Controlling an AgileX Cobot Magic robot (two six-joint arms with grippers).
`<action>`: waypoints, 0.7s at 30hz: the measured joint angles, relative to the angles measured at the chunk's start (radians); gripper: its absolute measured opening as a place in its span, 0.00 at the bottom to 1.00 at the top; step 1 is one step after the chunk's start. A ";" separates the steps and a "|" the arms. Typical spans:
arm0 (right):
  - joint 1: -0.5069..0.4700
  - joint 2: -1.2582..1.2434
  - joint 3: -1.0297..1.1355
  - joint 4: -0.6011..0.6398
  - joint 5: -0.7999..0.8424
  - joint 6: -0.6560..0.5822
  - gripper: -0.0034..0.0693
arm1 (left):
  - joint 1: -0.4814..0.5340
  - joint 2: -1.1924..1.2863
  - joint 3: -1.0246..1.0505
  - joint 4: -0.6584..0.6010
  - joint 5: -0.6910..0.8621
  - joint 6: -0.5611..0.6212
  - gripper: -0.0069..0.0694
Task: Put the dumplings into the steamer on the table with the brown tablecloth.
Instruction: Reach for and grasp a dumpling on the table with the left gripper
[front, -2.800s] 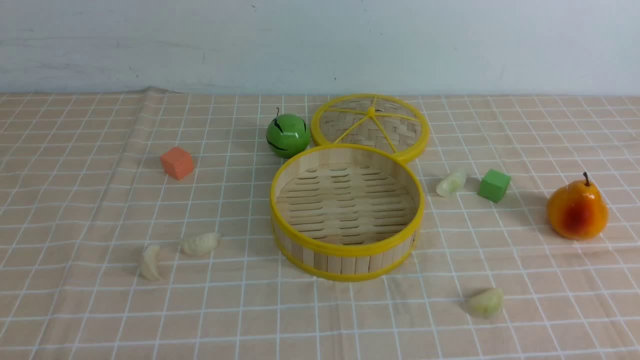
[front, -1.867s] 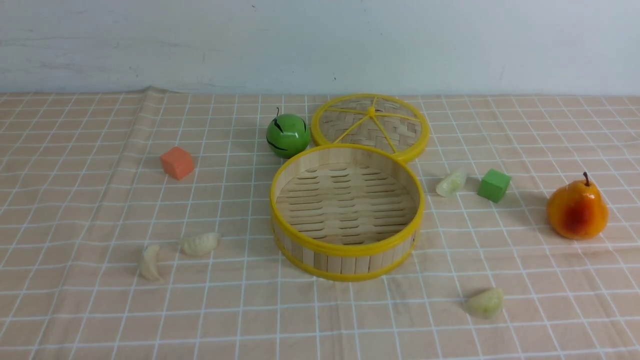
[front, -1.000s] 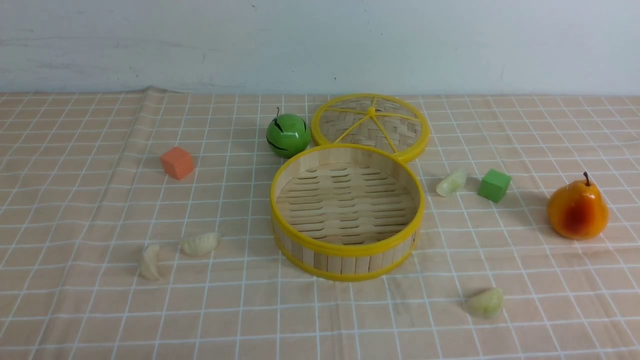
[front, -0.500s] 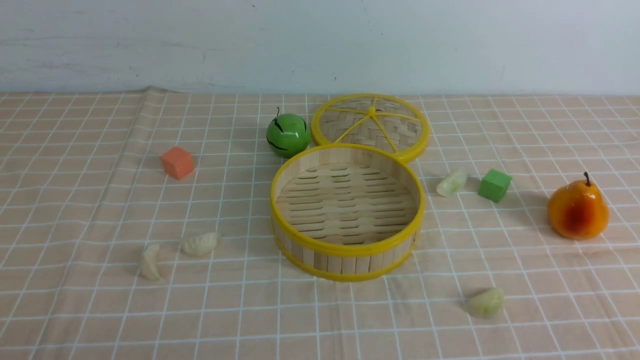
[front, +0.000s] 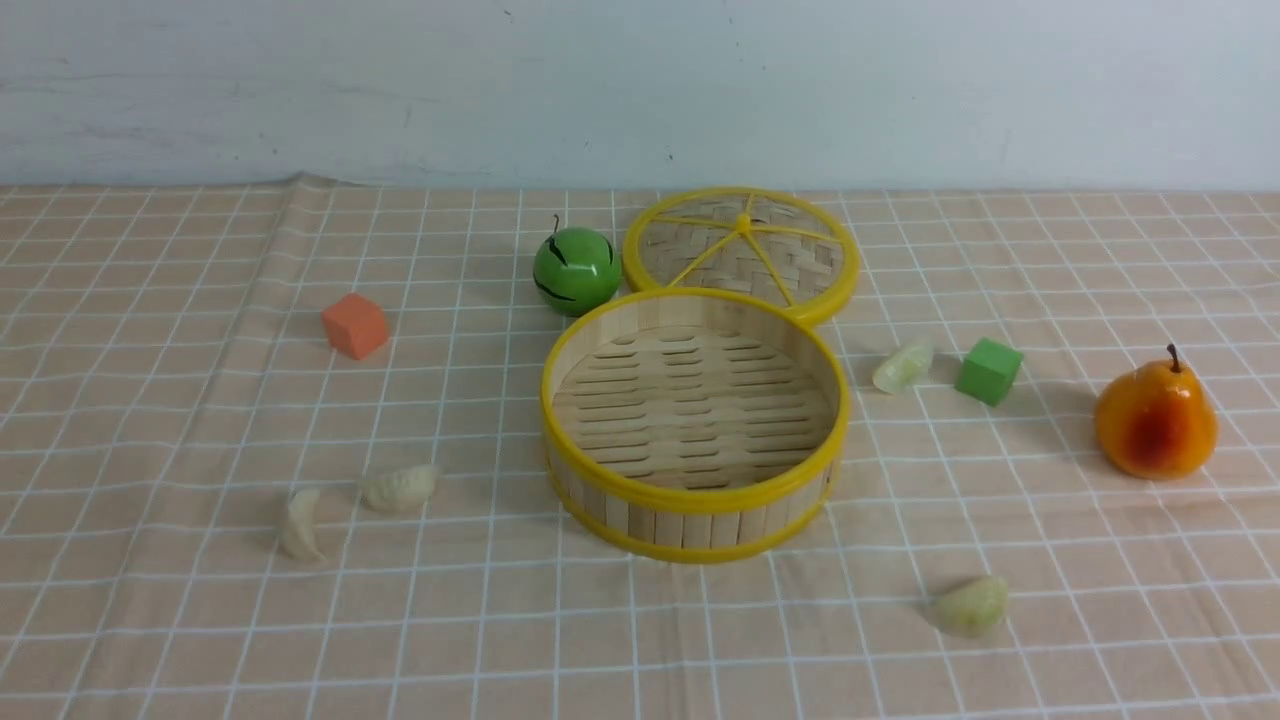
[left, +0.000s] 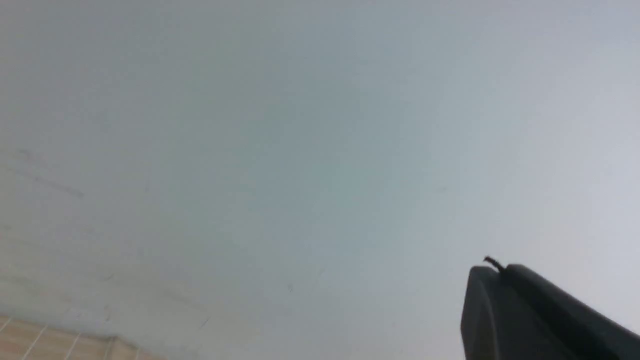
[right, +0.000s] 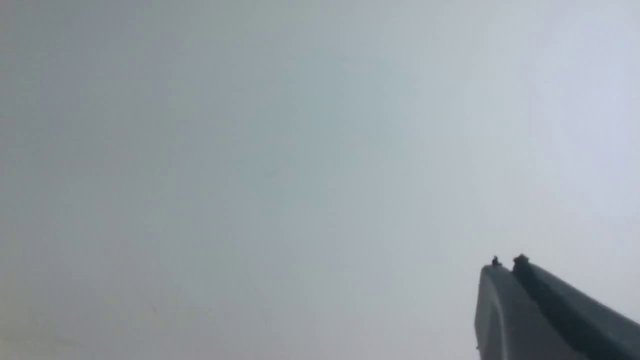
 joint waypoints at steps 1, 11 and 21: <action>0.000 0.035 -0.019 0.000 0.059 -0.019 0.03 | 0.000 0.081 -0.037 -0.003 0.011 0.007 0.07; 0.032 0.419 -0.078 0.059 0.334 -0.181 0.03 | 0.000 0.709 -0.467 -0.026 0.650 0.028 0.07; 0.160 0.722 -0.332 0.107 0.758 -0.081 0.04 | -0.025 1.111 -0.603 -0.161 0.968 0.214 0.07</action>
